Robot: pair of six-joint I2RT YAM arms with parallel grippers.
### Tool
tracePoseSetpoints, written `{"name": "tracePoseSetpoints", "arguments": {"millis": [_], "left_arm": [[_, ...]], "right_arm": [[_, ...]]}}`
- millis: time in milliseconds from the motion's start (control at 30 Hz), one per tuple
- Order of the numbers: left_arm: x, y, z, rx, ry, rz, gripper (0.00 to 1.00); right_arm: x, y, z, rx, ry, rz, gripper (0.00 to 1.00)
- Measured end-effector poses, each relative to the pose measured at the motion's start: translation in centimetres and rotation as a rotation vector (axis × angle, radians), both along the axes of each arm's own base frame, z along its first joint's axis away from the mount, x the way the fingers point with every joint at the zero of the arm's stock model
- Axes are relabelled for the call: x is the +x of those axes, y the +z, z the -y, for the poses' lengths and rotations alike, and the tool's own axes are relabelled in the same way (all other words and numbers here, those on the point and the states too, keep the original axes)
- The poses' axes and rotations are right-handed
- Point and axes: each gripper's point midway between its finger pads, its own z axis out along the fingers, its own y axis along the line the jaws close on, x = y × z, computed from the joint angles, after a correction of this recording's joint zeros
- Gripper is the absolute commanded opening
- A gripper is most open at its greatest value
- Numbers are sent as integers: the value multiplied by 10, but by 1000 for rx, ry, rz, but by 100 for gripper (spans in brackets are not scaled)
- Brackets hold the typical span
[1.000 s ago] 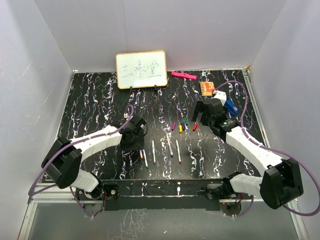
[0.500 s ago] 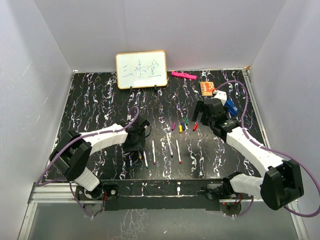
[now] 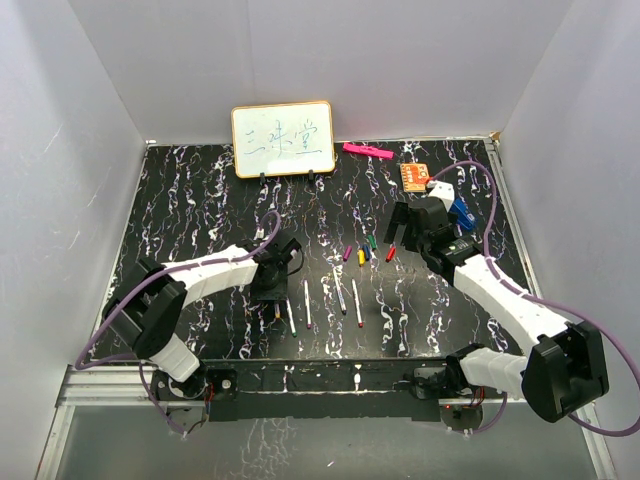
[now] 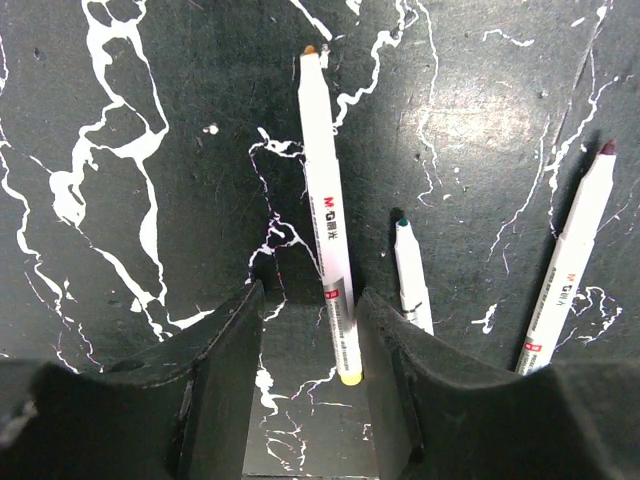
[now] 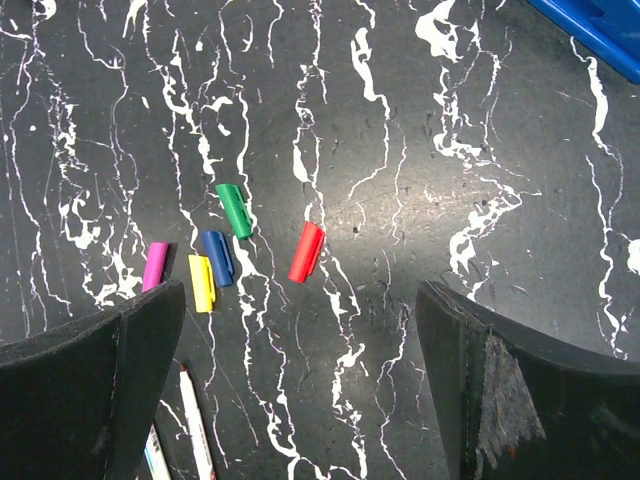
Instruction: Insert the pens into the pen caps
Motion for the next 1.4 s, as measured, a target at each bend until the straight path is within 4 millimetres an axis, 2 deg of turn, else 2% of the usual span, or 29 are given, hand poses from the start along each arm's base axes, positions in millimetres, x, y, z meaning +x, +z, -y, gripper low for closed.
{"name": "tracePoseSetpoints", "arguments": {"millis": [167, 433, 767, 1033, 1100, 1200, 1233, 1400], "left_arm": [[0, -1, -1, 9, -8, -4, 36], [2, -1, 1, 27, -36, -19, 35], [4, -2, 3, 28, -80, -45, 32], [4, -3, 4, -5, -88, -72, 27], [4, -4, 4, -10, -89, -78, 22], [5, -5, 5, -13, -89, -85, 3], [4, -6, 4, -11, -91, -88, 0], [2, -8, 3, -7, -96, -100, 0]], "right_arm": [[-1, 0, 4, -14, -19, -3, 98], [1, 6, 4, -12, -34, -9, 98], [0, -3, 5, -26, -34, -43, 98], [0, -3, 5, -27, -33, -44, 98], [0, -4, 4, -26, -32, -45, 98], [0, -3, 4, -25, -31, -45, 98], [0, -3, 4, -24, -31, -44, 98], [0, 5, 4, -11, -29, -17, 98]]}}
